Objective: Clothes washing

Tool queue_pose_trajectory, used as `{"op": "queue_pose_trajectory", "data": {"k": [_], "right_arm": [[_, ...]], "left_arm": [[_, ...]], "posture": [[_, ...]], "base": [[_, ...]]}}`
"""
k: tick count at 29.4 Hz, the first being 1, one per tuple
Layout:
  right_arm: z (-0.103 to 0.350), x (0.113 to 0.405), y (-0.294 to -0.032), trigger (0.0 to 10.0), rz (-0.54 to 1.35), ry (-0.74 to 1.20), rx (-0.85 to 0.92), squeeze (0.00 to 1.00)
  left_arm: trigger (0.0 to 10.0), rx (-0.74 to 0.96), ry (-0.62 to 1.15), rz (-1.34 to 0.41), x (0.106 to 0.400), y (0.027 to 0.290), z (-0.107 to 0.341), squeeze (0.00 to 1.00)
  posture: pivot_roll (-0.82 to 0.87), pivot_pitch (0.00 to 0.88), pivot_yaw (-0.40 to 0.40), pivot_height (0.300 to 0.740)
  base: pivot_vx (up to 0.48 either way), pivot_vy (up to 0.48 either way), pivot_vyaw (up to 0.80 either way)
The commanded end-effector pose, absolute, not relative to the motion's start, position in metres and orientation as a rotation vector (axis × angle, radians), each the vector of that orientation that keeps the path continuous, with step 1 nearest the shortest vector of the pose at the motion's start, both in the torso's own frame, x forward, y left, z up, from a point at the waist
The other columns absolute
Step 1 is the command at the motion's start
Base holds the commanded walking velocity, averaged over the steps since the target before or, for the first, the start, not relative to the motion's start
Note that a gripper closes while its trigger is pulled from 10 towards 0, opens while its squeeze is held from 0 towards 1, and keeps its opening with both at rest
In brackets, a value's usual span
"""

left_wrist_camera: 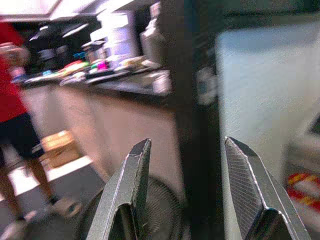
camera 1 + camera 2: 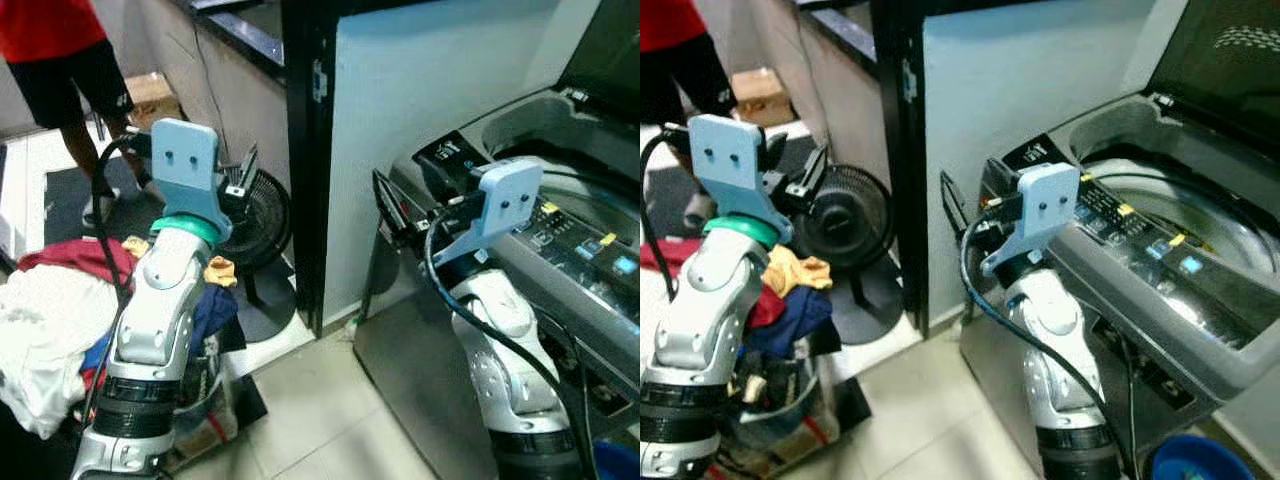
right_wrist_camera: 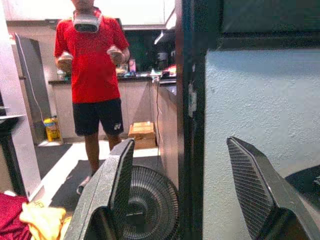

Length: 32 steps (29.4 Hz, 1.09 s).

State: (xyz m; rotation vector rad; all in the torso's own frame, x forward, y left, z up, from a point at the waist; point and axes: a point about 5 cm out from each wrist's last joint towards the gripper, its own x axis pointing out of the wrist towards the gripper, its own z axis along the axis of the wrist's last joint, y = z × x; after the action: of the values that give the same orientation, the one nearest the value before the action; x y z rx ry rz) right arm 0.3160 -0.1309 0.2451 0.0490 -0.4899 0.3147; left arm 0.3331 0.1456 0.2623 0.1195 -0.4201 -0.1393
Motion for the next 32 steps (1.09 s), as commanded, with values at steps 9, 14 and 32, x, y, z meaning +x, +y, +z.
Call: {"op": "queue_pose_trajectory", "data": {"k": [9,14,32], "right_arm": [[0.181,0.32,-0.144,10.0,0.226,-0.273,0.022,0.0],[0.188,0.322,-0.144,10.0,0.226,-0.292,0.027,0.0],[0.197,0.324,-0.138,10.0,0.246,-0.351,0.041,0.0]], "left_arm": [[10.0,0.154,-0.235,-0.094,0.331,0.159,0.206,0.0],[10.0,0.159,-0.23,-0.096,0.33,0.158,0.203,0.0],[10.0,0.175,-0.247,-0.108,0.333,0.155,0.205,0.0]], "posture": [[0.01,0.019,0.03,0.74],[0.0,0.02,0.028,0.74],[0.01,0.019,0.04,0.74]], "base": [[0.0,0.0,0.74],[0.0,0.0,0.74],[0.0,0.0,0.74]]}}
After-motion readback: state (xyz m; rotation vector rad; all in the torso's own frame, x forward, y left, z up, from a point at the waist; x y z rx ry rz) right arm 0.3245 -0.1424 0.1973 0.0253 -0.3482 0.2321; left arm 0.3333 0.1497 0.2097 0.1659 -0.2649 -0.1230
